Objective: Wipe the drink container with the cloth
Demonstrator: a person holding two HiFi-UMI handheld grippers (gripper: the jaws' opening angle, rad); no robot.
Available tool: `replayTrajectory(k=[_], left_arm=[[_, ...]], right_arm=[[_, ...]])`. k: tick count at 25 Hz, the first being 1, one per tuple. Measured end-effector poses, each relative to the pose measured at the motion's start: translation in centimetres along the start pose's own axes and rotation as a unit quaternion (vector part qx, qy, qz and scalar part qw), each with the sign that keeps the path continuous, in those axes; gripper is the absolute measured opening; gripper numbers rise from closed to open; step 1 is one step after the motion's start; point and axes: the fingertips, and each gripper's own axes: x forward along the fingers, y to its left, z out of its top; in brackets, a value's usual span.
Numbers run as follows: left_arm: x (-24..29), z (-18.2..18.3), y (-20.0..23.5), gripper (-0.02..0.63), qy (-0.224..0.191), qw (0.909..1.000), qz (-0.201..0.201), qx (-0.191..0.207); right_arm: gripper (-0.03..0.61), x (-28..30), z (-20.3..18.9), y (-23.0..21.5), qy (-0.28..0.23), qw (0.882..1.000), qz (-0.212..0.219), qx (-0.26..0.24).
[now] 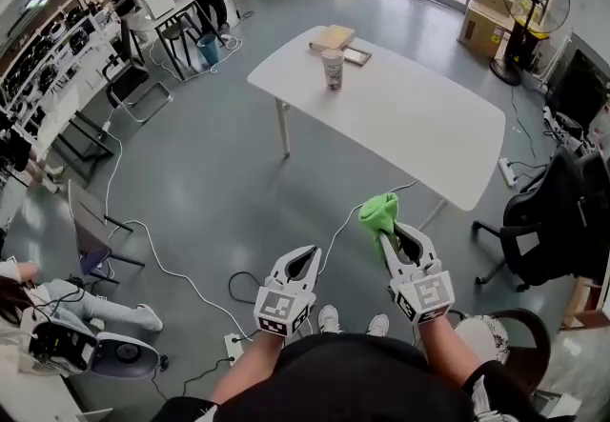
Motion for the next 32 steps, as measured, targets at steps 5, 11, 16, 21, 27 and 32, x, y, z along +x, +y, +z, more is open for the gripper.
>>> replayTrajectory(k=[5, 11, 16, 21, 27, 32], left_arm=[[-0.3, 0.3, 2.9, 0.009, -0.006, 0.9999, -0.011, 0.004], [0.6, -0.7, 5.8, 0.009, -0.003, 1.0, -0.006, -0.003], [2.2, -0.5, 8.6, 0.009, 0.001, 1.0, -0.003, -0.008], [5.1, 0.4, 10.9, 0.009, 0.002, 1.0, 0.003, -0.004], [9.7, 1.4, 12.7, 0.009, 0.006, 0.9998, 0.015, -0.007], [13.4, 2.4, 13.7, 0.009, 0.013, 0.9997, 0.019, -0.006]], right_arm=[[0.087, 2.3, 0.0, 0.8, 0.0, 1.0, -0.018, -0.004], [0.089, 4.5, -0.8, 0.3, 0.008, 1.0, -0.026, -0.001], [0.089, 7.7, -1.3, -0.3, 0.022, 0.999, -0.023, 0.016], [0.087, 11.3, -1.0, -2.4, 0.018, 0.999, -0.019, 0.023], [0.087, 15.2, -0.4, -6.1, 0.018, 1.0, -0.003, 0.018], [0.087, 18.2, -0.5, -9.2, 0.024, 0.999, 0.006, 0.026]])
